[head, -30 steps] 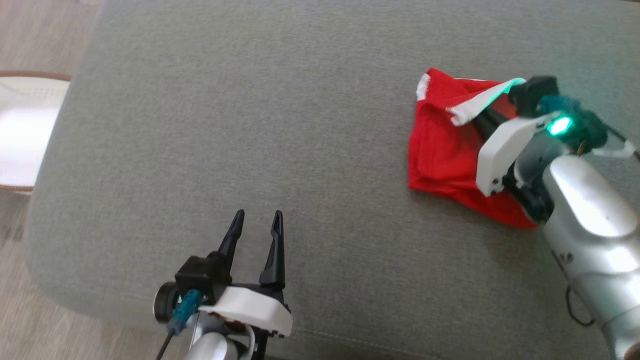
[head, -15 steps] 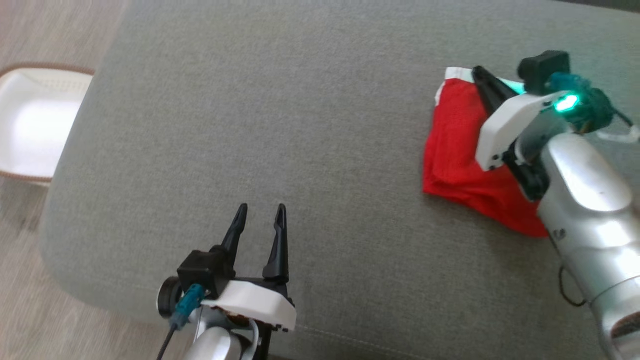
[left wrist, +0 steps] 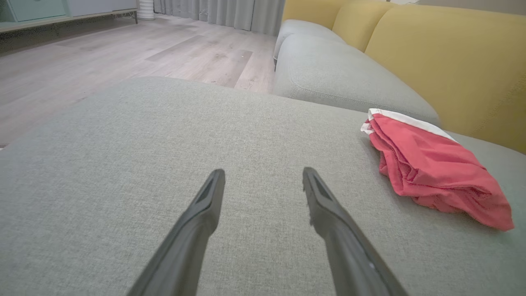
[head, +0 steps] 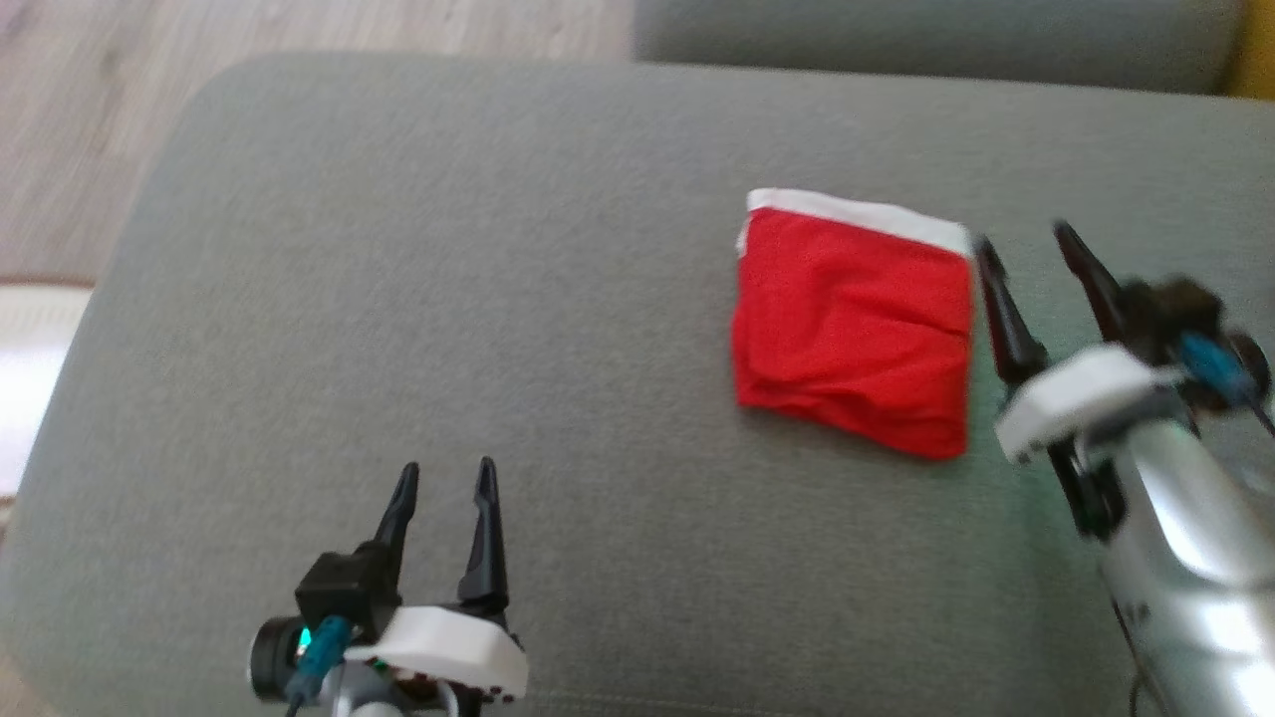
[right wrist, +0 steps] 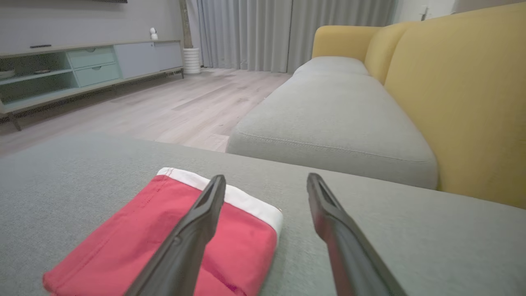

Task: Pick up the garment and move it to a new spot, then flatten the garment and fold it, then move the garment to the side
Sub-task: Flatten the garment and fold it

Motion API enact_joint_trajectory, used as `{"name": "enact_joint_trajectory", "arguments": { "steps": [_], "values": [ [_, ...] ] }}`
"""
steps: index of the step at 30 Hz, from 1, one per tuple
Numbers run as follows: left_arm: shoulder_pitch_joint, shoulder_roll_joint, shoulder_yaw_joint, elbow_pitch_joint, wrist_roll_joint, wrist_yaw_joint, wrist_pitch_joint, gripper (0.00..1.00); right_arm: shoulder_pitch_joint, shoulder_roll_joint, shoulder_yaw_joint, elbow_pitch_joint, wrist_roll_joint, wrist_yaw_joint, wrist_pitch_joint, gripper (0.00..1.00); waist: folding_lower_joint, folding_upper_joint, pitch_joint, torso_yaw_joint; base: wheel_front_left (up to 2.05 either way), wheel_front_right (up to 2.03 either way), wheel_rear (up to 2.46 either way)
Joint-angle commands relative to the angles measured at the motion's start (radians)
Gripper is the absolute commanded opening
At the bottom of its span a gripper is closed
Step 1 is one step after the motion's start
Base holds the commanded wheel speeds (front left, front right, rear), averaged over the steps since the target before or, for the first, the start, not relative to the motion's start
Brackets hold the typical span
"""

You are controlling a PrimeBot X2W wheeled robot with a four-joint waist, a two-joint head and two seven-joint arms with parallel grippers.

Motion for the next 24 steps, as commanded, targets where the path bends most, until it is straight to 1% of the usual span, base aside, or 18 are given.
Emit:
{"name": "enact_joint_trajectory", "arguments": {
  "steps": [1,5,9,14,16,24],
  "values": [
    [-0.009,-0.002,0.047,-0.029,0.015,-0.006,-0.012,1.00,0.044,0.007,-0.030,-0.063,-0.013,0.007,-0.015,1.00,0.0000,0.0000,-0.048,-0.049,0.00,0.00,0.00],
    [0.012,-0.002,0.074,-0.033,0.033,-0.020,-0.012,1.00,0.183,0.030,-0.152,-0.167,-0.032,0.007,-0.019,1.00,0.0000,0.0000,-0.076,-0.075,0.00,0.00,0.00],
    [0.031,-0.002,0.098,-0.038,0.046,-0.030,-0.012,1.00,0.332,0.073,-0.242,-0.277,-0.059,0.007,-0.020,1.00,0.0000,0.0000,-0.099,-0.092,0.00,0.00,0.00],
    [0.063,-0.002,0.133,-0.038,0.075,-0.053,-0.012,1.00,0.481,0.122,-0.268,-0.376,-0.092,0.007,-0.020,1.00,0.0000,0.0000,-0.130,-0.109,0.00,0.00,0.00],
    [0.076,-0.002,0.145,-0.036,0.087,-0.065,-0.012,1.00,0.526,0.131,-0.271,-0.403,-0.114,0.007,-0.020,1.00,0.0000,0.0000,-0.141,-0.113,0.00,0.00,0.00],
    [0.121,-0.002,0.188,-0.042,0.107,-0.094,-0.012,1.00,0.632,0.179,-0.284,-0.481,-0.131,0.007,-0.021,1.00,0.0000,0.0000,-0.169,-0.136,0.00,0.00,0.00]
  ]
}}
